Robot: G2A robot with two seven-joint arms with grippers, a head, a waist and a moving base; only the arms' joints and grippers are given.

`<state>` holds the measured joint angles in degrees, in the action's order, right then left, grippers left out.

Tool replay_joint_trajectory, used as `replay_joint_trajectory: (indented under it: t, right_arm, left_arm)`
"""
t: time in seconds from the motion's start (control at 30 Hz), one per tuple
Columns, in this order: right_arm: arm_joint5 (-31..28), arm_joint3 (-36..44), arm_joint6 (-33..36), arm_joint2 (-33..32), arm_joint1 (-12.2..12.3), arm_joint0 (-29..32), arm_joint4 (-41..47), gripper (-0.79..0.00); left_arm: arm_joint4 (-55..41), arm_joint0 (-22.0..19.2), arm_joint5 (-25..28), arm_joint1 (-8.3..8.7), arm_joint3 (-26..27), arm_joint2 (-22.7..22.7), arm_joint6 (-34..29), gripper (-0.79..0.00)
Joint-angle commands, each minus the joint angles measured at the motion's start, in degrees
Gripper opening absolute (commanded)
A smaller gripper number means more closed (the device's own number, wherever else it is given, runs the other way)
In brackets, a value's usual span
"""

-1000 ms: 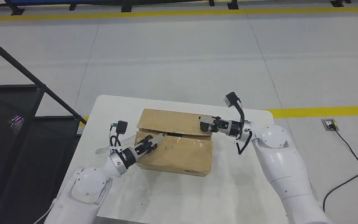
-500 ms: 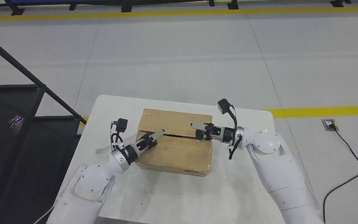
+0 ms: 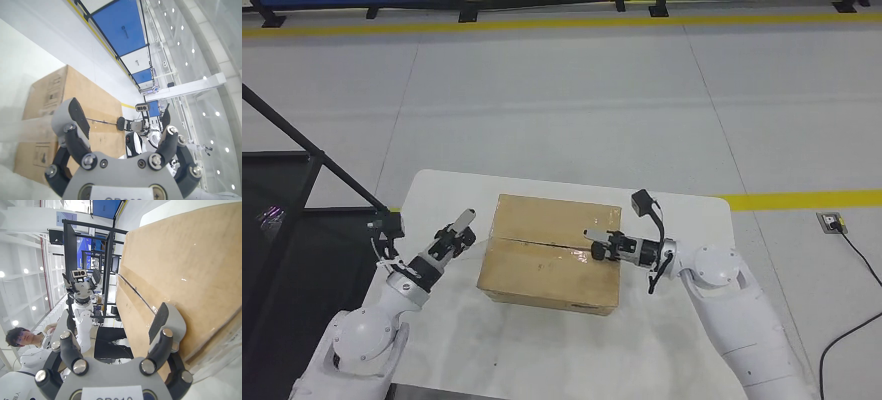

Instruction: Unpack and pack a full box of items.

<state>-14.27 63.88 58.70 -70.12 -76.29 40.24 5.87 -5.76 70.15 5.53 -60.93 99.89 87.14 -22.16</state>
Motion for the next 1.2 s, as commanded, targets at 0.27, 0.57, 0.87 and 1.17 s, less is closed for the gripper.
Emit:
replay_joint_trajectory:
  t: [0.27, 0.57, 0.87, 1.17]
  right_arm:
    - [0.0, 0.0, 0.0, 0.0, 0.0, 0.0, 0.0, 0.0]
    - [0.0, 0.0, 0.0, 0.0, 0.0, 0.0, 0.0, 0.0]
    - [0.0, 0.0, 0.0, 0.0, 0.0, 0.0, 0.0, 0.0]
    - [0.0, 0.0, 0.0, 0.0, 0.0, 0.0, 0.0, 0.0]
  left_arm:
    - [0.4, 1.2, -0.3, 0.15, 0.5, 1.1, -0.6, 0.0]
    - [-11.3, 7.1, 5.1, -1.5, -2.3, -0.4, 11.9, 0.0]
    - [-20.9, 12.2, 10.8, -3.22, -8.2, -2.6, 19.6, 0.0]
    - [-20.2, 1.7, 7.1, -5.03, -22.4, -8.5, 22.7, 0.0]
